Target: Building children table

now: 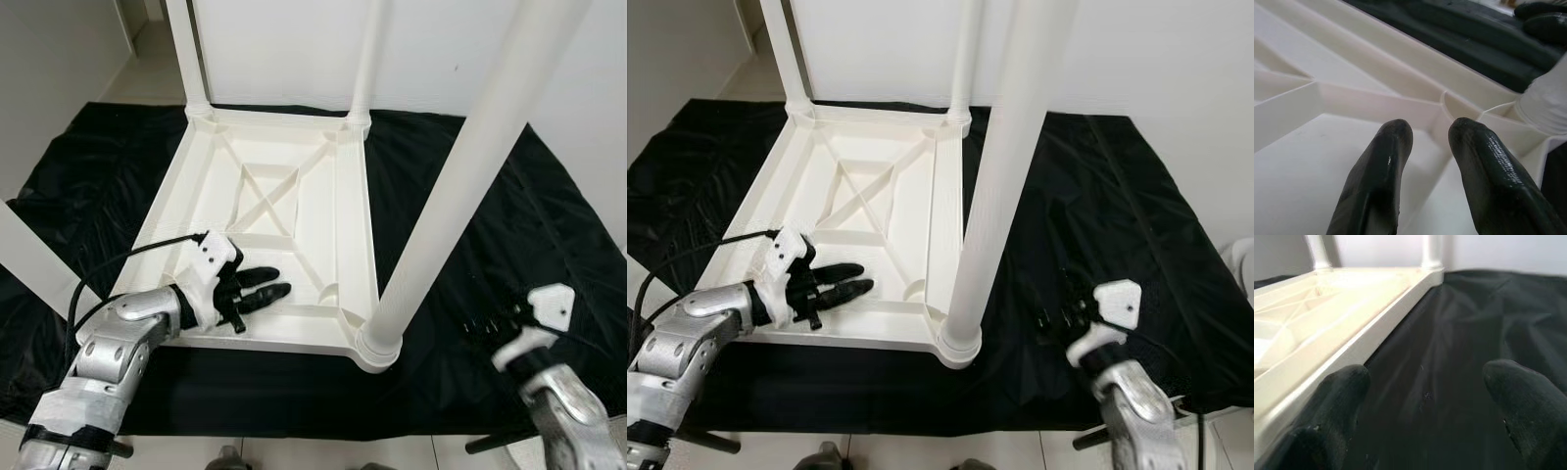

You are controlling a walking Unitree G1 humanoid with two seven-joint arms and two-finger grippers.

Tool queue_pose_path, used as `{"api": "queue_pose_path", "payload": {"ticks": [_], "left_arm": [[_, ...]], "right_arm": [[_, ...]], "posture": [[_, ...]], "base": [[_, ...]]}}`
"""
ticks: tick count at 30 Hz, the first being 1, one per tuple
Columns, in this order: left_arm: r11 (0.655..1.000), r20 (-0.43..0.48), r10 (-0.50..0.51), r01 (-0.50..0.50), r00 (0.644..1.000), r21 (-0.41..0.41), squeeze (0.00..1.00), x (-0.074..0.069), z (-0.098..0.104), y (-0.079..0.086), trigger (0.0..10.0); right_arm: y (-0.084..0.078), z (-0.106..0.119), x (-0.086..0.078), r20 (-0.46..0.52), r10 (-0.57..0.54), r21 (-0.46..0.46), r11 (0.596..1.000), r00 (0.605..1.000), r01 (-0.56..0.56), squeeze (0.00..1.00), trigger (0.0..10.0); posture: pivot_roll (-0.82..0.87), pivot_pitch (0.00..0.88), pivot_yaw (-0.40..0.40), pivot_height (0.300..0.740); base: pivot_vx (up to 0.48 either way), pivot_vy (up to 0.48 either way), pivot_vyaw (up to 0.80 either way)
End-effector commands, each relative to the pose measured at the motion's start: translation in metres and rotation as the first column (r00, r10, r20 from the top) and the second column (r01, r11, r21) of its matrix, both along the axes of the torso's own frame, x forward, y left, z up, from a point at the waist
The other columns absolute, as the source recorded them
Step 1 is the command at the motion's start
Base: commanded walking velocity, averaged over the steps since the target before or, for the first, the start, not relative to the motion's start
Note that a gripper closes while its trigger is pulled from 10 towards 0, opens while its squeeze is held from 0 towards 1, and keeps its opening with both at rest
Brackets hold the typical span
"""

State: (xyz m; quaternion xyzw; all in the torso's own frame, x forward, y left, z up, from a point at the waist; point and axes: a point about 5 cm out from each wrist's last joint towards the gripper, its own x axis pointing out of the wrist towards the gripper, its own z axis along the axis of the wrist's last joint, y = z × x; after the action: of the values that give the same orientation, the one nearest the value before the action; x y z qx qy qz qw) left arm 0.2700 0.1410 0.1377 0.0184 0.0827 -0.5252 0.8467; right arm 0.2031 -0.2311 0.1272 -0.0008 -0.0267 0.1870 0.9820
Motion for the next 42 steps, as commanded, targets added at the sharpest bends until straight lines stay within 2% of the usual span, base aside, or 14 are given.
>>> {"api": "queue_pose_path", "payload": {"ticks": [1,5,7,9,10,11,12,13,14,21,23,28,39,42], "left_arm": [[1.0,-0.012,-0.013,0.013,1.0,-0.009,0.0,-0.004,0.001,-0.002,10.0],[1.0,-0.011,-0.012,0.012,1.0,-0.008,0.0,-0.006,0.001,-0.004,10.0],[1.0,-0.009,-0.028,0.028,1.0,-0.011,0.0,-0.009,0.003,-0.006,10.0],[1.0,-0.009,-0.028,0.028,1.0,-0.011,0.0,-0.009,0.003,-0.006,10.0],[0.999,-0.002,-0.042,0.042,0.999,-0.009,0.0,-0.011,0.005,-0.007,10.0],[0.999,-0.002,-0.042,0.042,0.999,-0.009,0.0,-0.011,0.005,-0.007,10.0],[0.998,0.002,-0.059,0.059,0.998,-0.003,0.0,-0.014,0.005,-0.009,10.0],[0.998,0.002,-0.059,0.059,0.998,-0.003,0.0,-0.014,0.005,-0.009,10.0],[0.997,0.007,-0.072,0.072,0.997,0.008,0.0,-0.018,0.006,-0.011,10.0],[0.998,0.004,-0.06,0.06,0.998,0.008,0.0,-0.021,0.007,-0.016,10.0],[0.998,0.007,-0.059,0.059,0.998,0.005,0.0,-0.022,0.007,-0.017,10.0],[0.998,0.0,-0.057,0.057,0.998,-0.006,0.0,-0.025,0.005,-0.022,10.0],[0.997,0.007,-0.076,0.076,0.997,-0.025,0.0,-0.033,0.003,-0.035,10.0],[0.996,0.029,-0.073,0.075,0.997,-0.041,0.0,-0.033,0.003,-0.042,10.0]], "right_arm": [[0.002,0.003,-0.005,-0.016,0.064,0.014,0.998,0.998,-0.064,0.0,10.0],[0.005,0.002,-0.011,-0.041,0.132,0.003,0.991,0.99,-0.132,0.0,10.0],[0.013,-0.001,-0.021,-0.098,0.261,-0.016,0.964,0.96,-0.264,0.0,10.0],[0.013,-0.001,-0.021,-0.098,0.261,-0.016,0.964,0.96,-0.264,0.0,10.0],[0.019,-0.002,-0.026,-0.118,0.326,-0.011,0.944,0.938,-0.329,0.0,10.0],[0.019,-0.002,-0.026,-0.118,0.326,-0.011,0.944,0.938,-0.329,0.0,10.0],[0.027,-0.002,-0.027,-0.132,0.393,-0.002,0.918,0.91,-0.397,0.0,10.0],[0.027,-0.002,-0.027,-0.132,0.393,-0.002,0.918,0.91,-0.397,0.0,10.0],[0.038,0.001,-0.029,-0.136,0.481,0.004,0.874,0.866,-0.485,0.0,10.0],[0.048,0.01,-0.021,-0.147,0.593,-0.017,0.799,0.792,-0.601,0.0,10.0],[0.049,0.011,-0.019,-0.148,0.598,-0.032,0.793,0.787,-0.609,0.0,10.0],[0.055,0.013,0.0,-0.095,0.552,-0.09,0.824,0.829,-0.559,0.0,10.0],[0.08,0.007,0.023,-0.052,0.524,-0.06,0.848,0.85,-0.527,0.0,10.0],[0.08,0.002,0.032,-0.038,0.45,-0.063,0.89,0.892,-0.451,0.0,10.0]], "posture": [[0.05,0.024,0.002,0.74],[0.06,0.024,0.003,0.74],[0.05,0.022,0.004,0.74],[0.05,0.022,0.004,0.74],[0.06,0.022,0.005,0.74],[0.06,0.022,0.005,0.74],[0.06,0.021,0.004,0.74],[0.06,0.021,0.004,0.74],[0.07,0.021,0.0,0.74],[0.07,0.016,-0.012,0.74],[0.07,0.016,-0.012,0.74],[0.08,0.006,-0.031,0.74],[0.09,0.0,-0.043,0.74],[0.09,0.0,-0.044,0.74]], "base": [[0.0,0.0,0.0],[0.0,0.0,0.0],[0.0,0.0,0.0],[0.0,0.0,0.0],[0.0,0.0,0.0],[0.0,0.0,0.0],[0.0,0.0,0.0],[0.0,0.0,0.0],[0.0,0.0,0.0],[0.0,0.0,0.0],[0.0,0.0,0.0],[0.0,0.0,0.0],[0.0,0.0,0.0],[0.0,0.0,0.0]]}}
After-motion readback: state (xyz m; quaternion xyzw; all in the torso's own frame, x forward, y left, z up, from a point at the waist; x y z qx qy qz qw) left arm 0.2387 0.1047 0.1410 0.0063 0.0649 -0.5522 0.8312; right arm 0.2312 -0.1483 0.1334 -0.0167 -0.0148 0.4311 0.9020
